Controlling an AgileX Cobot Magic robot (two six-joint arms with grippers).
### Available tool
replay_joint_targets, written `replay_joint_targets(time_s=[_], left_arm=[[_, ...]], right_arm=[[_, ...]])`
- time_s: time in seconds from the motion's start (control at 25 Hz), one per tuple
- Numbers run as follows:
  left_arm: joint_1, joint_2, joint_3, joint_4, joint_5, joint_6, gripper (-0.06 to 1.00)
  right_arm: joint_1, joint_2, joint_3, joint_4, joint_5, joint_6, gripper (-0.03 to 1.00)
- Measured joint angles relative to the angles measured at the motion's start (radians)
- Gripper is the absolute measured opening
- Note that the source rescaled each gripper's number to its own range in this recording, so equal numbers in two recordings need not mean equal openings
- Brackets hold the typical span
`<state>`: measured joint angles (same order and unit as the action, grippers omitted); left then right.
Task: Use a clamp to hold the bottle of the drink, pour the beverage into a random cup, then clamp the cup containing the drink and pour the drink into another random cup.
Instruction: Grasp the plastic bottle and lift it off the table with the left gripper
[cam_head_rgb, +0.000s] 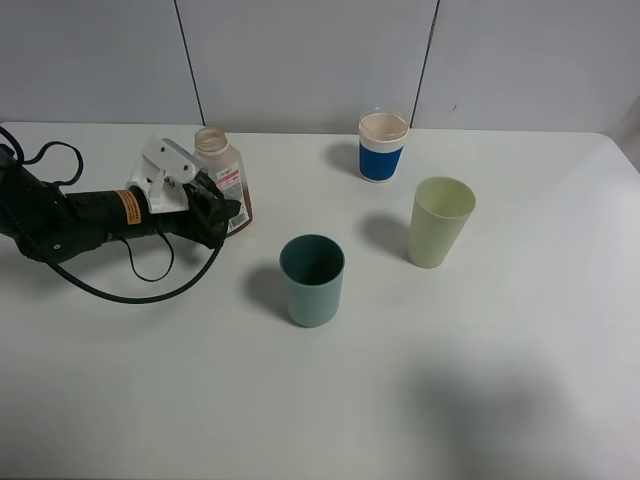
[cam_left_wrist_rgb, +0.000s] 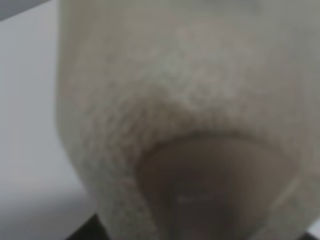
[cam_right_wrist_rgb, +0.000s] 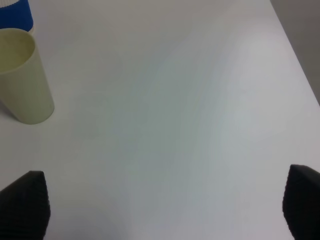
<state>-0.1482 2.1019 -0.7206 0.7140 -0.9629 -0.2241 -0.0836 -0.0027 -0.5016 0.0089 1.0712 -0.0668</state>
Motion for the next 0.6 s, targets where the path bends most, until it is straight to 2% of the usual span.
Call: replay_joint_targets(time_s=[0.16, 0.48, 0.6], left_arm=[[0.0, 0.0, 0.0, -0.028, 0.002, 0.0, 0.07], [0.0, 0.0, 0.0, -0.072, 0.01, 0.003, 0.07], [-0.003, -0.015, 0.013, -0.134, 0.025, 0.01, 0.07]], right_arm=[[0.0, 0.0, 0.0, 0.0, 0.0, 0.0, 0.76], [0.0, 0.0, 0.0, 0.0, 0.0, 0.0, 0.76], [0.0, 0.0, 0.0, 0.0, 0.0, 0.0, 0.76]])
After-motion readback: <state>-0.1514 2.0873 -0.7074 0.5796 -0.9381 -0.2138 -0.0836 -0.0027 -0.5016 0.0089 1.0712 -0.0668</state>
